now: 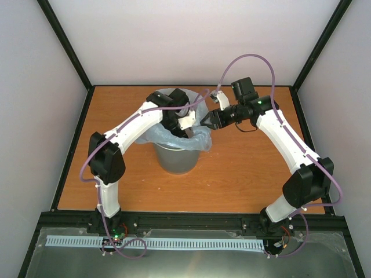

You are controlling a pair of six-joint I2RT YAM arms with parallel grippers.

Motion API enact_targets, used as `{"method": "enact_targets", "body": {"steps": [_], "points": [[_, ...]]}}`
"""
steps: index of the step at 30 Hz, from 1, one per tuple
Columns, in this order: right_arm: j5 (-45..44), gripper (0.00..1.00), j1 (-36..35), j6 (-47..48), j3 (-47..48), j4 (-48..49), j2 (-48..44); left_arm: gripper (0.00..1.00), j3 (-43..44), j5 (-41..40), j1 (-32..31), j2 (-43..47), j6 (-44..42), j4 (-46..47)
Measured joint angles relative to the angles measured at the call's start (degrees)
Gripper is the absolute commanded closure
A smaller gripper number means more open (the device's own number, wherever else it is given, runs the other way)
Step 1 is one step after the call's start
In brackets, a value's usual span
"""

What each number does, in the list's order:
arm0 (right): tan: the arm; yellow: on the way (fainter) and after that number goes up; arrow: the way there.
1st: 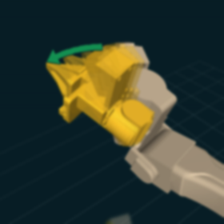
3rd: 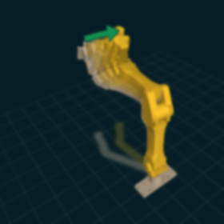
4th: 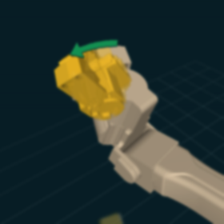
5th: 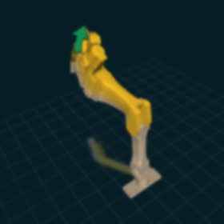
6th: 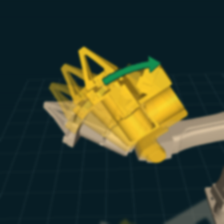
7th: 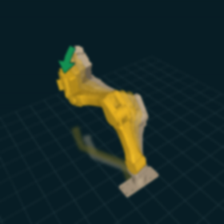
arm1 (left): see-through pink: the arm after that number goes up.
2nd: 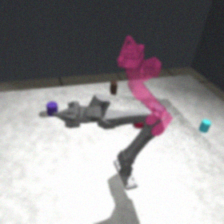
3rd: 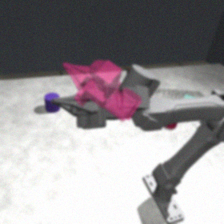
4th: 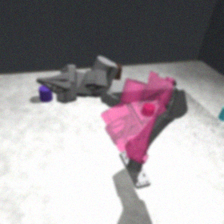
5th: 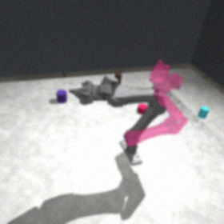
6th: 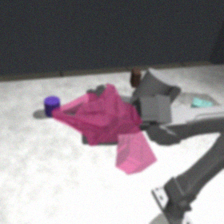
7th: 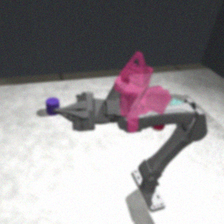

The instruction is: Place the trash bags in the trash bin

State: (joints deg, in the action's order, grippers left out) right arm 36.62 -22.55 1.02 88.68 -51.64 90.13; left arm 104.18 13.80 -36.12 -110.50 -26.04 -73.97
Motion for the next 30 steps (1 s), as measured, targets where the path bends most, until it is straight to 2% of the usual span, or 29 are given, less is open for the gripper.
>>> {"method": "enact_targets", "body": {"steps": [7,16,23,30], "points": [[-0.39,0.45,0.0,0.11,0.0,0.0,-0.33,0.48,1.22,1.22,0.0,1.27,0.02,-1.07],[-0.7,0.44,0.0,0.17,0.0,-0.22,-0.61,0.49,11.06,1.03,-0.07,-1.11,0.81,-0.85],[-1.18,0.44,0.0,0.44,0.0,-0.61,-1.25,0.49,10.38,-0.63,-0.07,-1.01,1.09,-2.16],[-1.46,0.44,0.0,0.66,0.0,-0.68,-1.79,0.45,10.36,-1.66,-0.07,5.44,1.68,-1.22]]}}
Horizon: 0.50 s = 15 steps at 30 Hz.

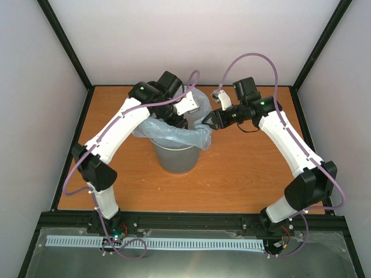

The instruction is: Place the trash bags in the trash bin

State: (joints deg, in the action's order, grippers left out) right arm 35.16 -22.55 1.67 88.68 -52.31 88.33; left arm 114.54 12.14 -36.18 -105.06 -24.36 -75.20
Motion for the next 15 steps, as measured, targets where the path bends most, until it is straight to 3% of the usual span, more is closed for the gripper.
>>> {"method": "enact_targets", "body": {"steps": [6,15], "points": [[-0.04,0.44,0.0,0.2,0.09,-0.11,0.0,0.39,0.31,0.46,0.0,2.69,1.62,5.05],[-0.02,0.44,0.0,0.26,0.11,-0.17,0.0,0.38,-7.98,5.73,0.0,4.02,6.38,20.2]]}}
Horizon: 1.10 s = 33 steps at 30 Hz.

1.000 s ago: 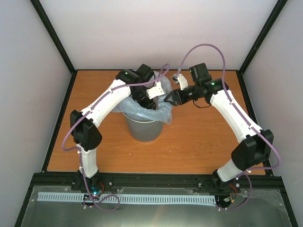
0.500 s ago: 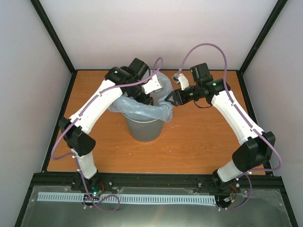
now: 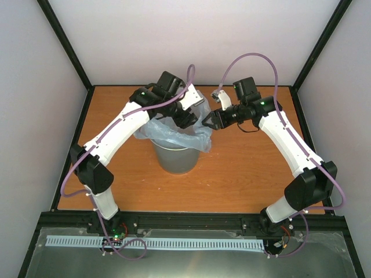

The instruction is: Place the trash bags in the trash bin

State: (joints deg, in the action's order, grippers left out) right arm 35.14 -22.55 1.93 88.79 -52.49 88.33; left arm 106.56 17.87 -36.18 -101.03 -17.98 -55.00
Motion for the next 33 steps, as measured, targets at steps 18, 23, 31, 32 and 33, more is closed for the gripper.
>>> {"method": "enact_targets", "body": {"steps": [18,23,31,32,33], "points": [[-0.85,0.31,0.61,2.93,3.15,-3.17,-0.11,0.11,-23.26,8.81,1.88,12.39,19.47,42.29],[0.13,0.29,3.15,2.95,4.7,-3.48,-0.87,0.09,-20.5,8.85,2.8,10.01,21.42,44.92],[2.86,0.29,7.78,2.93,5.27,-4.35,-2.36,0.1,-6.56,9.66,10.88,8.5,20.72,44.11],[2.73,0.29,8.37,2.93,5.27,-4.33,-2.49,0.1,-5.14,9.11,12.87,9.11,20.31,43.04],[2.25,0.29,8.96,2.91,5.25,-4.28,-2.64,0.11,-4.48,8.48,14.67,9.9,20.06,42.01]]}}
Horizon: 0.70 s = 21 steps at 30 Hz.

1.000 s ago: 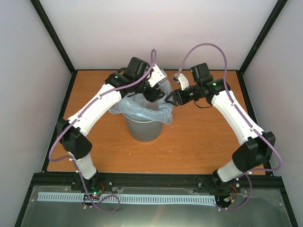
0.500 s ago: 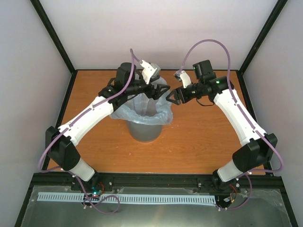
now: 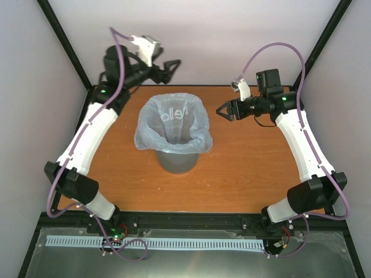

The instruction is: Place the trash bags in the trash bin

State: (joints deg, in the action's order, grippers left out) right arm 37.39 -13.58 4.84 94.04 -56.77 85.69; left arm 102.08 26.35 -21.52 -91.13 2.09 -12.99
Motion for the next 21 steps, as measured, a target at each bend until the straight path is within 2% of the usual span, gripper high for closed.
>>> {"method": "enact_targets", "body": {"steps": [4,5,6,9,14,17,21], "points": [[-4.09,0.26,1.2,0.37,-0.79,0.79,-0.35,0.11,-3.85,-1.99,10.67,6.4,-0.52,-5.62],[-5.11,0.25,1.25,0.55,-1.09,1.01,-0.28,0.12,-8.59,-2.6,13.62,10.03,-0.57,-7.48],[-5.84,0.25,1.25,0.79,-1.33,1.09,-0.13,0.12,-9.51,-2.62,16.33,10.71,-0.55,-8.13],[-6.75,0.25,1.25,1.42,-2.03,1.51,1.18,0.12,-22.47,-3.32,24.92,18.12,-1.53,-10.91],[-5.44,0.24,1.25,1.09,-4.2,2.62,4.92,0.15,-39.91,-2.95,26.32,25.7,-1.77,-14.71],[-4.81,0.24,1.07,0.28,-5.86,2.84,7.89,0.16,-46.69,-1.62,26.32,27.82,-0.2,-15.89],[-4.26,0.25,0.57,0.02,-8.59,3.04,10.62,0.17,-51.6,0.66,26.32,28.22,2.56,-15.87]]}}
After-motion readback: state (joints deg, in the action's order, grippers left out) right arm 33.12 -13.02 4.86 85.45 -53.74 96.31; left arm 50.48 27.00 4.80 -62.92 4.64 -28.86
